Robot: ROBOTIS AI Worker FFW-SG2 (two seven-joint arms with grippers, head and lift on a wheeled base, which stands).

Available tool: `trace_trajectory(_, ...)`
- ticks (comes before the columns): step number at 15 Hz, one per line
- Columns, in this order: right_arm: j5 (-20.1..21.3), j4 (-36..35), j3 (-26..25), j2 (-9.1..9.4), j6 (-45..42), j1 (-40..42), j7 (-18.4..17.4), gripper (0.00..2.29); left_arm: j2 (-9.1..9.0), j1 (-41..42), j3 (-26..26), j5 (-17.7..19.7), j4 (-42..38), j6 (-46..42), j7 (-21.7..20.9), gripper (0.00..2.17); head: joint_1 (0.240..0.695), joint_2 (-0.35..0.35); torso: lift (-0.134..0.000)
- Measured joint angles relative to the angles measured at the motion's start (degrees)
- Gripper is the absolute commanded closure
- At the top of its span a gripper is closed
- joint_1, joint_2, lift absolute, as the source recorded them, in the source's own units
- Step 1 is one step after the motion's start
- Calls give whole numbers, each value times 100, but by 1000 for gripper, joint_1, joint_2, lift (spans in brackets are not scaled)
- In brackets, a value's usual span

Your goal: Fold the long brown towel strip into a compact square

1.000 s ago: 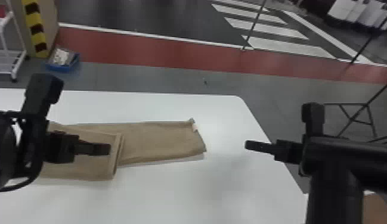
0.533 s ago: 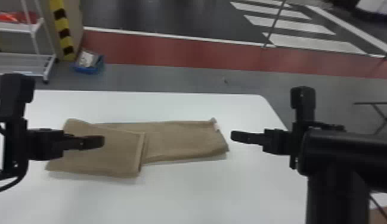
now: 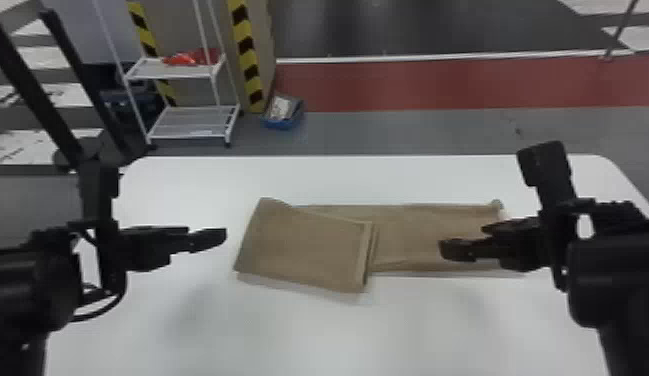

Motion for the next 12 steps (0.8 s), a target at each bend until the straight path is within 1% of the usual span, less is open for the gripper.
trace_trajectory(2, -142, 257, 267, 0, -505, -12, 1, 100, 50, 57, 9, 26, 60, -22, -25, 73, 695, 184, -125)
trace_trajectory(3, -176, 371, 405, 0, -789, -26, 55, 97, 61, 69, 11, 30, 91, -31, -32, 73, 695, 200, -125)
trace_trajectory(4, -148, 469, 568, 0, -1111, -44, 146, 97, 65, 80, 11, 31, 111, -37, -44, 76, 695, 216, -125)
trace_trajectory(5, -37, 545, 735, 0, -1392, -71, 255, 97, 69, 94, 11, 32, 118, -39, -61, 76, 695, 248, -125)
trace_trajectory(6, 190, 614, 948, 0, -1657, -117, 358, 97, 83, 116, 11, 32, 122, -40, -71, 76, 695, 260, -125)
trace_trajectory(8, 665, 679, 1278, 0, -1842, -188, 403, 100, 120, 166, 25, 32, 131, -41, -73, 76, 695, 275, -125)
trace_trajectory(10, 981, 773, 1470, 0, -2015, -210, 459, 110, 136, 196, 60, 32, 152, -54, -85, 76, 695, 287, -125)
trace_trajectory(11, 1238, 833, 1573, 0, -2235, -221, 472, 113, 136, 206, 67, 32, 155, -57, -94, 80, 695, 293, -125)
trace_trajectory(12, 1633, 907, 1703, 0, -2542, -259, 528, 113, 136, 219, 72, 32, 157, -57, -104, 80, 695, 295, -125)
